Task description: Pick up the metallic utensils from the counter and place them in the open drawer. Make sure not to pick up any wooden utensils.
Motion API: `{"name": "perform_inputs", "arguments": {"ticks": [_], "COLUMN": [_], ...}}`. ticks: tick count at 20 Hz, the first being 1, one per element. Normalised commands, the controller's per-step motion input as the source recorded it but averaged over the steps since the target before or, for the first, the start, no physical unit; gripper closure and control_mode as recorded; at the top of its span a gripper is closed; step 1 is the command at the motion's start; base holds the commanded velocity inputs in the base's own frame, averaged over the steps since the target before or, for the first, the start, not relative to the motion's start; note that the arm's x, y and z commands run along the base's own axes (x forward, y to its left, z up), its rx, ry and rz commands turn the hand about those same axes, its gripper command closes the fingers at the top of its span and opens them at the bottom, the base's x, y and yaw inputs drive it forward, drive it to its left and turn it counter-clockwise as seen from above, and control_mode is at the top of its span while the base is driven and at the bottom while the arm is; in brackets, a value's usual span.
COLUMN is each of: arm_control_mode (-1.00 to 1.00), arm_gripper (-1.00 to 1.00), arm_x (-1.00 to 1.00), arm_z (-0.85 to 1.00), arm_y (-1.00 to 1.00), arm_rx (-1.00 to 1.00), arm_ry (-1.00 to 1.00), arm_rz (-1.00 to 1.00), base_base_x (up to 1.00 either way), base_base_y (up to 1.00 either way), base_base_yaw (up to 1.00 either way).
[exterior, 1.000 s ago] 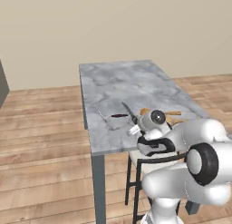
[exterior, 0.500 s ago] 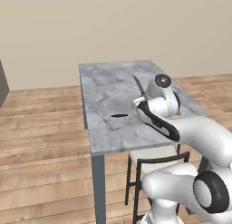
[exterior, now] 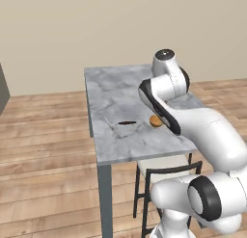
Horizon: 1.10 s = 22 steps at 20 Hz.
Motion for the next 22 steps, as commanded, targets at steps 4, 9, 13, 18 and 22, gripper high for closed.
{"name": "perform_inputs", "arguments": {"ticks": [4, 9, 13, 18, 22], "arm_control_mode": [-1.0, -1.0, -1.0, -1.0, -1.0], "arm_gripper": [1.0, 1.0, 1.0, 1.0, 1.0], "arm_x": [-0.63, -0.69, -0.57, -0.19, -0.14], "arm_z": [0.07, 0.0, 0.11, 0.09, -0.02], "arm_y": [-0.09, -0.05, -0.03, -0.02, 0.0], "arm_rx": [0.03, 0.01, 0.01, 0.05, 0.01], "arm_ry": [0.0, 0.0, 0.03, 0.25, 0.04], "arm_rz": [-0.23, -0.22, -0.28, -0.1, -0.05], "base_base_x": [0.0, 0.0, 0.0, 0.0, 0.0], "base_base_y": [0.0, 0.0, 0.0, 0.0, 0.0], "base_base_yaw": [0.0, 0.0, 0.0, 0.0, 0.0]}}
